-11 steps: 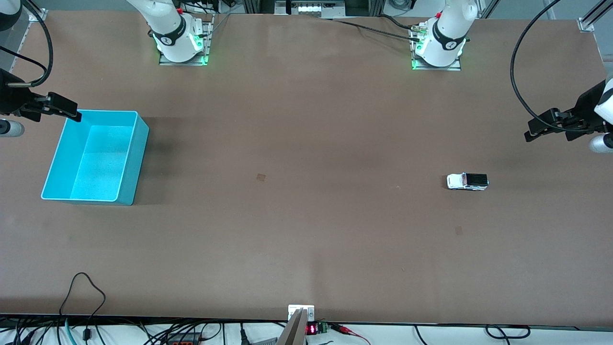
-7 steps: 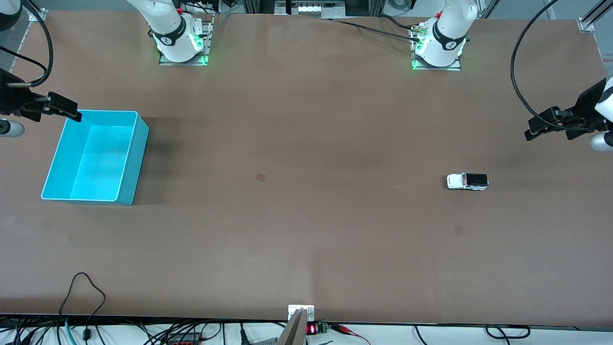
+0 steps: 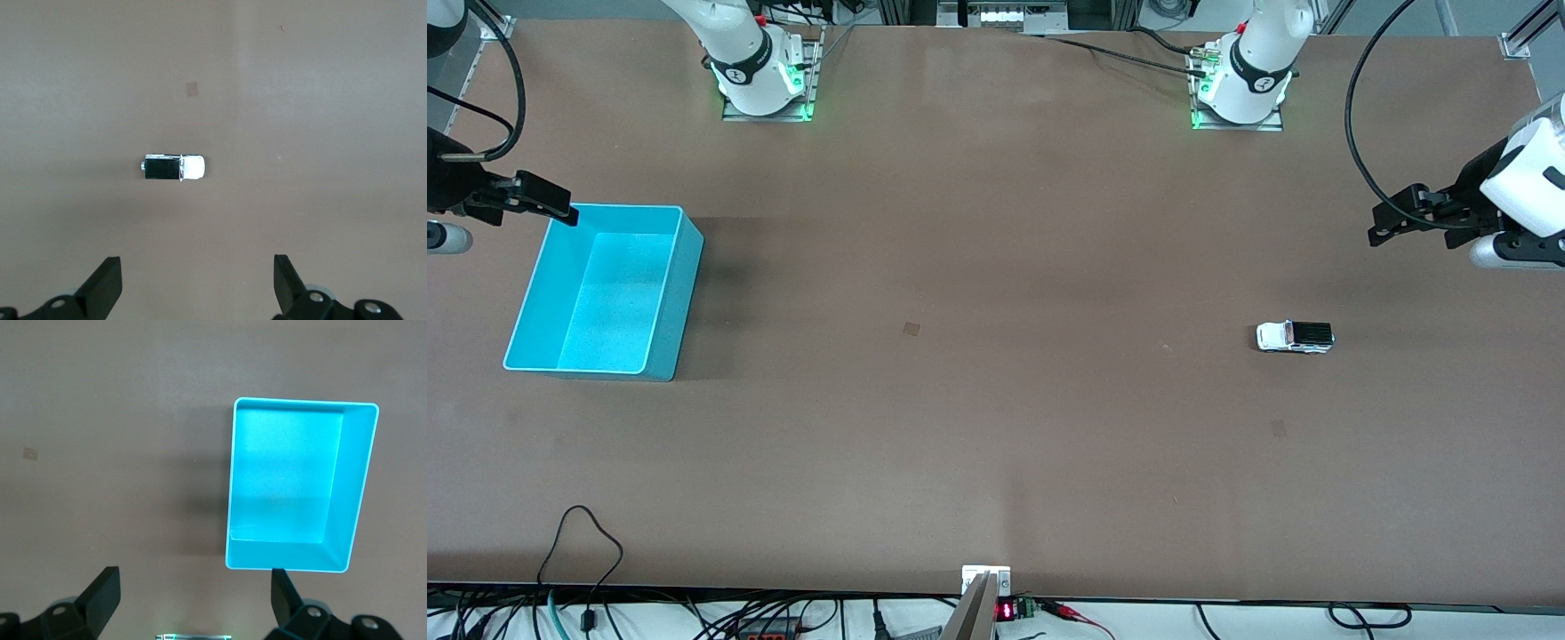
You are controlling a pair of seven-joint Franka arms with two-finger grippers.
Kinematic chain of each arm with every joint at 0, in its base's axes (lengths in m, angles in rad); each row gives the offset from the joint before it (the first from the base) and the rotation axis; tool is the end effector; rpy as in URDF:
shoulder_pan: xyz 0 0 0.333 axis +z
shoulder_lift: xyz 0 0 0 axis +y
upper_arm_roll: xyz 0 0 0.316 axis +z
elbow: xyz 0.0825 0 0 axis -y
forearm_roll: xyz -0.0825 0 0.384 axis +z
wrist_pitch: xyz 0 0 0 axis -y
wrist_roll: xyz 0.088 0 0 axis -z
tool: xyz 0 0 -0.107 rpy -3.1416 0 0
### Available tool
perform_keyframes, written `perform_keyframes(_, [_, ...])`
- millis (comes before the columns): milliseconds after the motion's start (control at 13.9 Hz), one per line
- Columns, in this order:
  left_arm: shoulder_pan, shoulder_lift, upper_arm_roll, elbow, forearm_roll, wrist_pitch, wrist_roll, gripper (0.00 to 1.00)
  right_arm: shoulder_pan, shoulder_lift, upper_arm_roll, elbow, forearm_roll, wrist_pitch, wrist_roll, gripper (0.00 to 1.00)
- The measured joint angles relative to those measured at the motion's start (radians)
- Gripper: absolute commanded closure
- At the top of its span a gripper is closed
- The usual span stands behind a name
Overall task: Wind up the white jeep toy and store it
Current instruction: 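Move the left gripper toward the white toy jeep, then lower the open left gripper over the white jeep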
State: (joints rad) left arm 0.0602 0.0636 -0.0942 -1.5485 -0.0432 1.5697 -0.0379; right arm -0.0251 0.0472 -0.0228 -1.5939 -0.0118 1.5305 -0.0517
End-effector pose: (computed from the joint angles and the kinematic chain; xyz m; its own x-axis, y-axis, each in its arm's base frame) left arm 0.5724 -0.0224 0.5993 0.9990 0.0038 -0.0439 0.0059 -0.9989 0.0475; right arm 0.5611 -0.0279 0.5840 0.9938 0.0035 -0.1109 0.0043 -1.0000 0.0071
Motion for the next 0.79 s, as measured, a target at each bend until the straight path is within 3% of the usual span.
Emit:
perform_keyframes(288, [-0.02,0.025,-0.002,-0.063,0.0,0.018,0.0,0.0,0.0,0.0,0.0,0.0,0.0,0.0,0.0,0.0])
perform_keyframes(503, [-0.021,0.037,-0.002,-0.18,0.002,0.092,0.012,0.0,-0.001,0.0,0.0,0.0,0.0,0.0,-0.001,0.0])
perform_keyframes(791, [-0.007,0.032,-0.001,-0.378,0.046,0.291,0.296,0.0,-0.001,0.0,0.0,0.0,0.0,0.0,-0.001,0.0])
